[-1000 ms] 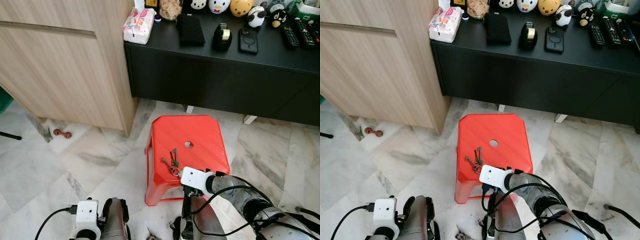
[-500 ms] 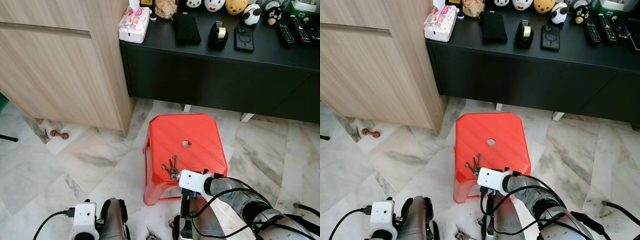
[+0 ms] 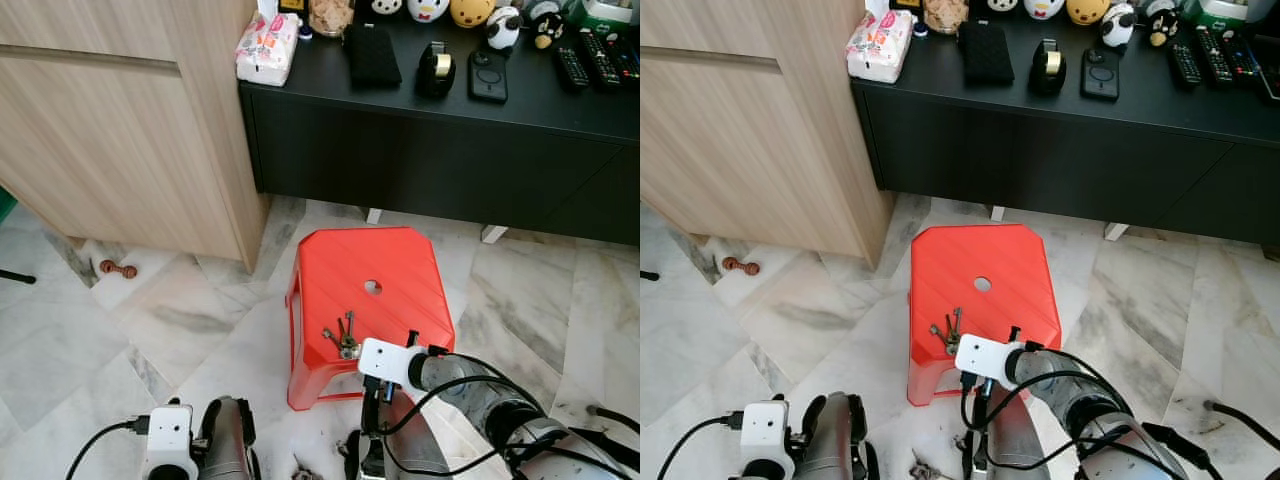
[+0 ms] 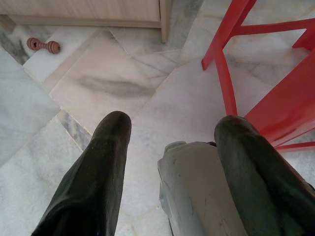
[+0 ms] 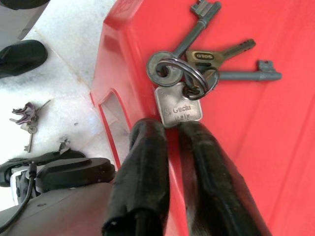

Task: Hang keys on a hook

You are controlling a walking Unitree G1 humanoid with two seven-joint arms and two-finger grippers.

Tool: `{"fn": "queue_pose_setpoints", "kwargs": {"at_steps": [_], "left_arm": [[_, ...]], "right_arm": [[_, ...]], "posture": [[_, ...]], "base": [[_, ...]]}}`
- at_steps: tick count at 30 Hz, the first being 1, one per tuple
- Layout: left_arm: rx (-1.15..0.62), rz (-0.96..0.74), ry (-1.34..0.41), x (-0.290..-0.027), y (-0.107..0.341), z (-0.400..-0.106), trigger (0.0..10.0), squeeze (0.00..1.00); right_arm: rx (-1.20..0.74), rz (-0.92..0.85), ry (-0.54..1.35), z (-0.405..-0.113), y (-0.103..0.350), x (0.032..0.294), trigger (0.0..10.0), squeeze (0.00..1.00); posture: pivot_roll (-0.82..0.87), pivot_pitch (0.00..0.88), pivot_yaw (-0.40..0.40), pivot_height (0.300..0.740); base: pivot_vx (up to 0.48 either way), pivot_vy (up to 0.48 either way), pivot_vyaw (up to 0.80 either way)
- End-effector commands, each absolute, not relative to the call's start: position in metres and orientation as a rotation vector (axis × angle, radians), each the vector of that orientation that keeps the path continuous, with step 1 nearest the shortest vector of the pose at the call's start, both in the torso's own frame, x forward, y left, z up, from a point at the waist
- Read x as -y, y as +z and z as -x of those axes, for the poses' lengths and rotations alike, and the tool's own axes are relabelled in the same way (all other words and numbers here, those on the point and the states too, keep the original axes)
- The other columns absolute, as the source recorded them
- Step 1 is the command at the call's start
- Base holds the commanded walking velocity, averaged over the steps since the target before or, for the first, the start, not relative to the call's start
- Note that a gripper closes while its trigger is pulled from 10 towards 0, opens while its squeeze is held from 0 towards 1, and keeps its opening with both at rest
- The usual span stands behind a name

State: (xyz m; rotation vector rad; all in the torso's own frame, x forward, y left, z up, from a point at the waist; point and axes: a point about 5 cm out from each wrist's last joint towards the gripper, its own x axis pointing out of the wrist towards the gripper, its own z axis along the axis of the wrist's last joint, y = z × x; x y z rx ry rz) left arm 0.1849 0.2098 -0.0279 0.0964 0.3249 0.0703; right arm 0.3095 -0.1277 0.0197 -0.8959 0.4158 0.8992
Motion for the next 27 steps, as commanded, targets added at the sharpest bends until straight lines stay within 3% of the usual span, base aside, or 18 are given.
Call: {"fn": "queue_pose_setpoints", "kwargs": {"at_steps": [1, 15, 23, 24, 25, 26, 27], "left_arm": [[-0.572, -0.076, 0.038, -0.199, -0.064, -0.142, 10.0, 0.00], [-0.575, -0.079, 0.040, -0.200, -0.064, -0.151, 10.0, 0.00], [-0.574, -0.080, 0.039, -0.200, -0.064, -0.156, 10.0, 0.00], [-0.574, -0.081, 0.040, -0.201, -0.064, -0.157, 10.0, 0.00], [-0.573, -0.081, 0.040, -0.201, -0.064, -0.157, 10.0, 0.00], [-0.573, -0.081, 0.041, -0.201, -0.064, -0.157, 10.0, 0.00], [-0.574, -0.082, 0.041, -0.201, -0.064, -0.156, 10.0, 0.00]], "right_arm": [[-0.475, 0.877, 0.894, -0.302, 0.010, 0.135, 0.0, 0.00], [-0.391, 0.552, 0.662, -0.324, 0.035, 0.145, 0.0, 0.00], [-0.372, 0.501, 0.655, -0.323, 0.036, 0.147, 0.0, 0.00], [-0.367, 0.507, 0.676, -0.322, 0.036, 0.146, 4.3, 0.00], [-0.364, 0.508, 0.680, -0.322, 0.037, 0.145, 4.3, 0.00], [-0.362, 0.508, 0.682, -0.322, 0.037, 0.145, 5.6, 0.00], [-0.360, 0.496, 0.688, -0.323, 0.038, 0.143, 10.0, 0.00]], "posture": [[0.24, 0.331, -0.096, 0.616], [0.23, 0.301, -0.095, 0.616], [0.23, 0.285, -0.094, 0.616], [0.23, 0.285, -0.094, 0.616], [0.23, 0.286, -0.094, 0.616], [0.23, 0.286, -0.094, 0.616], [0.23, 0.285, -0.094, 0.616]], "base": [[0.000, 0.000, 0.00], [0.000, 0.000, 0.00], [0.000, 0.000, 0.00], [0.000, 0.000, 0.00], [0.000, 0.000, 0.00], [0.000, 0.000, 0.00], [0.000, 0.000, 0.00]]}}
